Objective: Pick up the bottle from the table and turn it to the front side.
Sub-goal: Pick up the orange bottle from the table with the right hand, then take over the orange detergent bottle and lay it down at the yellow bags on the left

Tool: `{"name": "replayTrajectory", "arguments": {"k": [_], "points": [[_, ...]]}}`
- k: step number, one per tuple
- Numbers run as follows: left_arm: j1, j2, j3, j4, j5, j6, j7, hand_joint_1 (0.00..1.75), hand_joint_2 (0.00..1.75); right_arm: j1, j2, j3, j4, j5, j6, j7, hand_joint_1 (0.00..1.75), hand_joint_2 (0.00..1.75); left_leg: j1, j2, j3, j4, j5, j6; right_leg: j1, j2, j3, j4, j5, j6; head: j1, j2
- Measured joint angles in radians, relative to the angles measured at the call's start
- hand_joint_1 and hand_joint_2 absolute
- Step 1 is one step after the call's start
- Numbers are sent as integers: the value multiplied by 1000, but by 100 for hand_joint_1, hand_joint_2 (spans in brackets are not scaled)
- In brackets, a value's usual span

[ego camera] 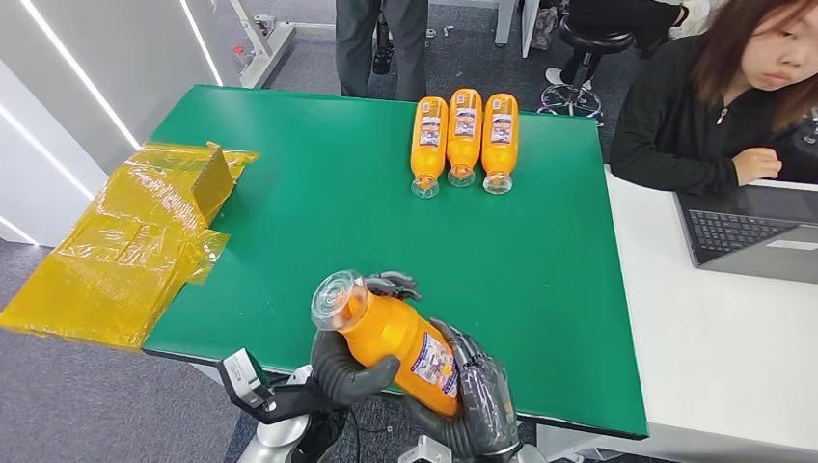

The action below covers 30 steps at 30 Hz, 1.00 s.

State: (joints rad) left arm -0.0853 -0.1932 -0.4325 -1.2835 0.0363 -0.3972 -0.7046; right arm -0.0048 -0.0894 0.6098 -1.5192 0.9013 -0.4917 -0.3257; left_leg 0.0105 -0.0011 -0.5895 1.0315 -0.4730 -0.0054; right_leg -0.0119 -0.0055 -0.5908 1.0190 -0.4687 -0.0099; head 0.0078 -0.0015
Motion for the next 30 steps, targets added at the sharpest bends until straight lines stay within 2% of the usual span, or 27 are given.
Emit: {"name": "replayTrajectory", "arguments": {"k": [4,5,8,9,19,25,30], "points": [[-16,-6,-1,15,-5,10,0,175,175,-4,7,-7,4,0,3,1,175,175,0,0,0,0,0,0,0,0,0,0,0,0,0,0],[-20,-7,-1,18,-5,13,0,175,175,-5,8,-8,6,0,3,1,149,175,0,0,0,0,0,0,0,0,0,0,0,0,0,0],[-23,-8,-1,26,-6,21,0,175,175,-4,10,-11,14,-2,2,0,18,175,0,0,0,0,0,0,0,0,0,0,0,0,0,0],[-23,-8,-1,27,-7,24,0,175,175,-4,11,-11,17,-2,2,-2,0,175,0,0,0,0,0,0,0,0,0,0,0,0,0,0],[-7,-1,-1,33,-39,75,3,175,175,1,11,-4,41,-73,32,-42,0,175,0,0,0,0,0,0,0,0,0,0,0,0,0,0],[-42,19,-20,38,-160,277,3,175,175,-6,18,8,58,-77,30,-41,0,175,0,0,0,0,0,0,0,0,0,0,0,0,0,0],[-184,41,-42,97,-231,462,3,175,175,-28,34,25,86,-115,16,-46,0,175,0,-1,0,0,2,-1,0,-1,0,0,1,0,0,0]]}}
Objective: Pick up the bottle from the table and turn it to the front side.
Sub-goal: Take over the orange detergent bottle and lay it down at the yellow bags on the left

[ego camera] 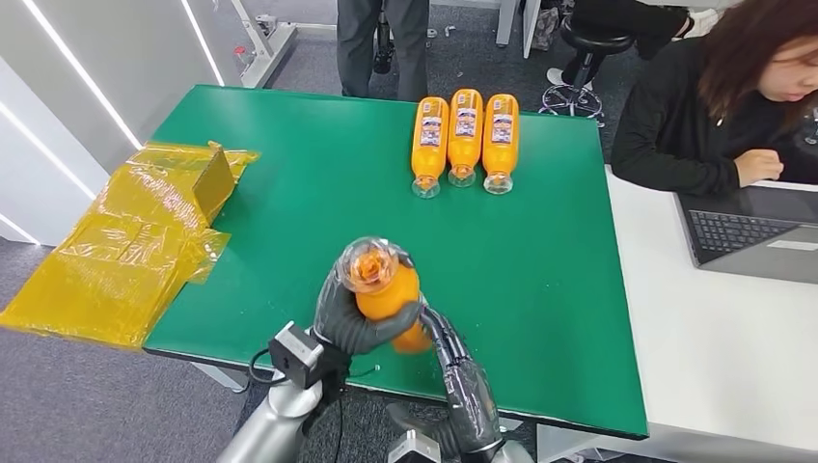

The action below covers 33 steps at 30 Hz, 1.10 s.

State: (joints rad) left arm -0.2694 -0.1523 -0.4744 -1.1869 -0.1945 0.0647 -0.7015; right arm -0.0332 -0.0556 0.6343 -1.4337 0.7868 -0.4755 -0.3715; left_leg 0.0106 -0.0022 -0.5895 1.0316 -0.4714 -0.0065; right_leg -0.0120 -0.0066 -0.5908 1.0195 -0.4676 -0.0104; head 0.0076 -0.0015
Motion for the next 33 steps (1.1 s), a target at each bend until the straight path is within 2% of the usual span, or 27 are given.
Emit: {"name": "replayTrajectory", "arguments": {"k": [5,7,10,12,17,21,25,33], "points": [[-199,14,-8,135,-83,127,1,175,175,-9,3,13,20,-32,11,-20,0,175,0,0,0,0,1,-1,0,1,0,0,2,-1,0,0],[-264,20,-8,200,-184,200,18,175,175,-12,4,15,26,-32,17,-25,0,175,0,0,0,0,1,-1,0,1,0,0,2,-1,0,0],[-357,28,-12,324,-423,315,102,175,175,-18,10,18,36,-32,23,-28,0,175,0,1,0,0,1,-1,0,1,0,0,2,-1,0,0],[-420,36,-20,416,-566,325,182,175,175,-18,15,15,43,-32,21,-28,0,175,0,1,0,0,1,-1,0,1,-1,0,2,-1,0,0],[-531,72,-58,612,-826,244,369,175,175,-6,18,2,54,-51,-9,-35,0,175,0,4,0,0,1,-1,0,6,-2,1,2,-2,0,0],[-597,134,-127,733,-982,98,513,175,175,16,8,-9,55,-113,-32,-47,0,175,0,8,0,0,0,-2,0,10,-3,1,2,-2,0,0],[-621,201,-163,809,-1023,-25,624,175,175,25,2,-13,55,-141,-12,-57,0,175,1,10,0,0,0,-2,0,12,-5,2,2,-2,0,0],[-620,316,-174,898,-1037,-223,857,175,175,23,1,-12,68,-207,39,-89,0,175,1,9,-1,-1,0,-2,0,11,-5,3,2,-2,0,0]]}}
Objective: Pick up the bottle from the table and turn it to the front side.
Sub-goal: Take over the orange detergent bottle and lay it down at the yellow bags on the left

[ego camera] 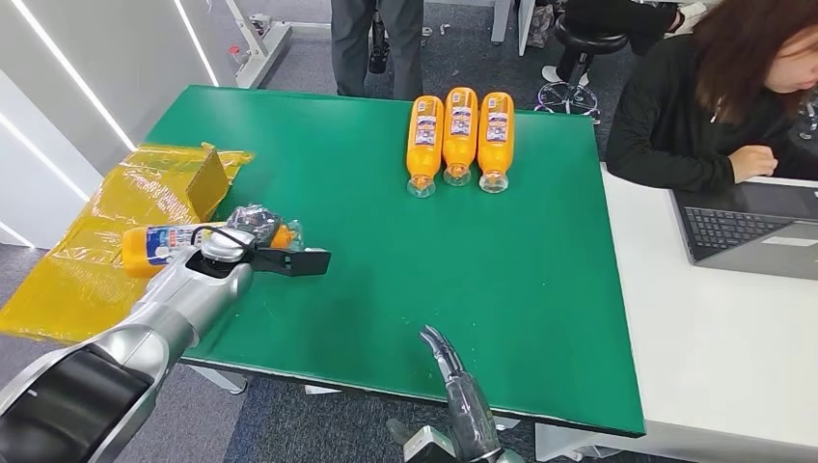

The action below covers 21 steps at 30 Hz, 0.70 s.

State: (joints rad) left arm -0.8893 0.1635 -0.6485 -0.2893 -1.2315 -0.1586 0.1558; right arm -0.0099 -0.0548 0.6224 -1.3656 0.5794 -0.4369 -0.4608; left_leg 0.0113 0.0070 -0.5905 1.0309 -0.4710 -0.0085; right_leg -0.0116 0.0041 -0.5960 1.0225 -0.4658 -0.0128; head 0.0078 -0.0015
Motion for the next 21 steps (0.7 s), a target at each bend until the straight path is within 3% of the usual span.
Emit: {"name": "replayTrajectory", "arguments": {"k": [2,6,13,21], "points": [[6,20,0,13,12,-29,52,175,175,3,-2,1,0,-4,0,-1,0,175,0,0,0,0,0,0,0,0,0,0,0,0,0,0],[23,58,3,33,40,-43,120,5,175,15,-15,2,-5,-5,-3,0,0,175,0,0,-1,0,0,0,0,0,0,0,0,0,0,0],[44,120,33,47,71,1,138,0,175,15,-23,9,-4,-17,-1,3,0,175,0,-1,-1,0,0,0,0,-1,0,0,0,0,0,0],[61,149,63,49,77,52,117,0,175,-6,-24,24,21,-31,9,-14,0,175,0,-1,1,0,0,0,0,-1,1,0,0,0,0,0]]}}
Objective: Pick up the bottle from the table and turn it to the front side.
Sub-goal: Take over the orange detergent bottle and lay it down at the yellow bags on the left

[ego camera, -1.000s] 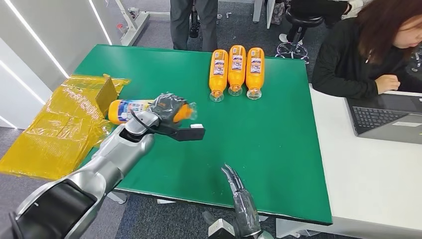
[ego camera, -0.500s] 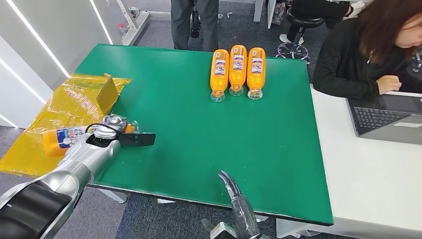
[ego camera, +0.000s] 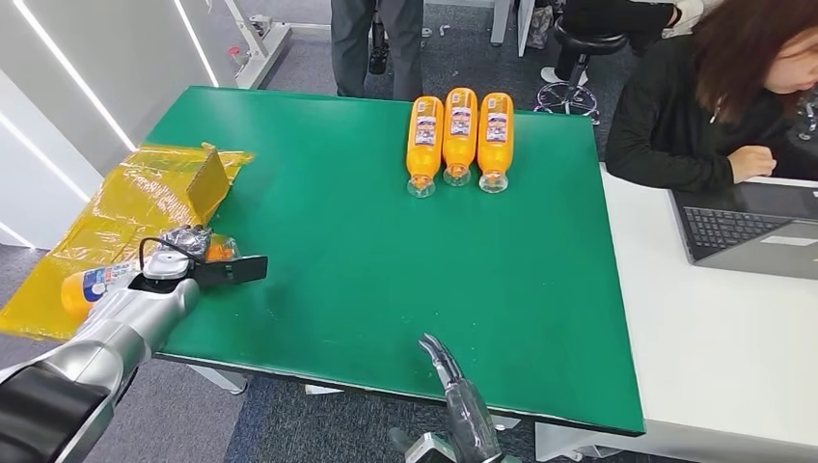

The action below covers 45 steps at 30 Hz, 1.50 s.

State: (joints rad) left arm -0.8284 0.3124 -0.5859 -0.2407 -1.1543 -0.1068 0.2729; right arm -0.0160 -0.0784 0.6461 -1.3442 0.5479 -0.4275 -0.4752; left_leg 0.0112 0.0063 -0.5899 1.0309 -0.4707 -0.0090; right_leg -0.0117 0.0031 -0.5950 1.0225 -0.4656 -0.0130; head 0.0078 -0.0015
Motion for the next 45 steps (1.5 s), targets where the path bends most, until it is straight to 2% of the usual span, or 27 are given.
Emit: {"name": "replayTrajectory", "arguments": {"k": [9,10,12,16,19,22,24,26,29,31,33,36,38,41,45], "points": [[3,2,13,0,-22,20,-15,0,175,-77,4,25,95,-76,6,-45,0,175,0,0,1,0,1,0,0,0,0,0,0,0,0,0],[3,-3,14,0,-27,43,-27,0,175,-85,7,28,109,-80,1,-47,0,175,0,0,1,0,1,0,0,0,0,0,0,0,0,0],[2,-21,15,-5,-38,148,-85,0,175,-96,16,31,137,-86,-20,-50,0,175,0,-2,0,1,1,0,0,-1,-1,0,0,0,0,0],[0,-92,21,-57,-71,401,-224,0,175,-101,33,31,176,-98,-68,-57,0,175,-1,-6,-1,1,1,0,0,-6,1,-1,0,0,0,0],[47,-149,22,-175,-125,488,-274,0,175,-82,36,21,182,-97,-95,-61,0,175,-2,-5,-1,1,0,1,-1,-5,1,-2,0,1,0,0],[134,-196,22,-355,-151,516,-311,0,175,-56,36,2,184,-104,-127,-72,0,175,-2,-5,-1,1,-1,2,-2,-5,1,-3,0,1,0,0],[194,-220,22,-471,-111,529,-361,0,175,-37,36,-10,182,-113,-153,-77,0,175,-2,-3,-1,2,-2,3,-2,-4,1,-4,0,1,0,0],[245,-241,22,-569,-13,538,-446,0,175,-13,36,-21,172,-119,-178,-77,0,175,-2,-3,-2,2,-2,4,-2,-4,1,-4,0,1,0,0],[320,-275,22,-699,275,481,-670,0,175,24,31,-32,132,-135,-212,-72,0,175,-2,-4,-2,1,-3,4,-1,-4,1,-4,-1,2,0,0],[367,-301,22,-765,505,396,-828,0,175,44,25,-38,99,-171,-222,-86,0,175,-2,-3,-2,1,-3,4,-1,-4,1,-4,-1,2,0,0],[418,-325,22,-833,745,274,-928,0,175,65,17,-43,55,-238,-227,-129,0,175,-2,-3,-2,1,-3,4,-1,-4,0,-4,-1,2,0,0],[507,-354,22,-983,1079,67,-970,0,175,102,-3,-47,-50,-338,-246,-202,0,175,-2,-3,-2,1,-3,4,-1,-4,0,-4,-1,2,0,0],[562,-379,21,-1072,1168,-15,-975,0,175,125,-15,-52,-137,-346,-252,-219,0,175,-2,-3,-2,1,-4,5,-1,-4,0,-5,-1,3,0,0],[623,-414,17,-1161,1184,-47,-976,0,175,155,-23,-64,-247,-318,-254,-225,0,175,-2,-3,-2,1,-4,5,-1,-4,0,-5,-2,3,0,0],[659,-442,13,-1215,1194,-78,-976,0,175,174,-25,-75,-322,-287,-254,-226,0,175,-2,-3,-2,1,-4,6,-1,-4,1,-5,-2,4,0,0]]}}
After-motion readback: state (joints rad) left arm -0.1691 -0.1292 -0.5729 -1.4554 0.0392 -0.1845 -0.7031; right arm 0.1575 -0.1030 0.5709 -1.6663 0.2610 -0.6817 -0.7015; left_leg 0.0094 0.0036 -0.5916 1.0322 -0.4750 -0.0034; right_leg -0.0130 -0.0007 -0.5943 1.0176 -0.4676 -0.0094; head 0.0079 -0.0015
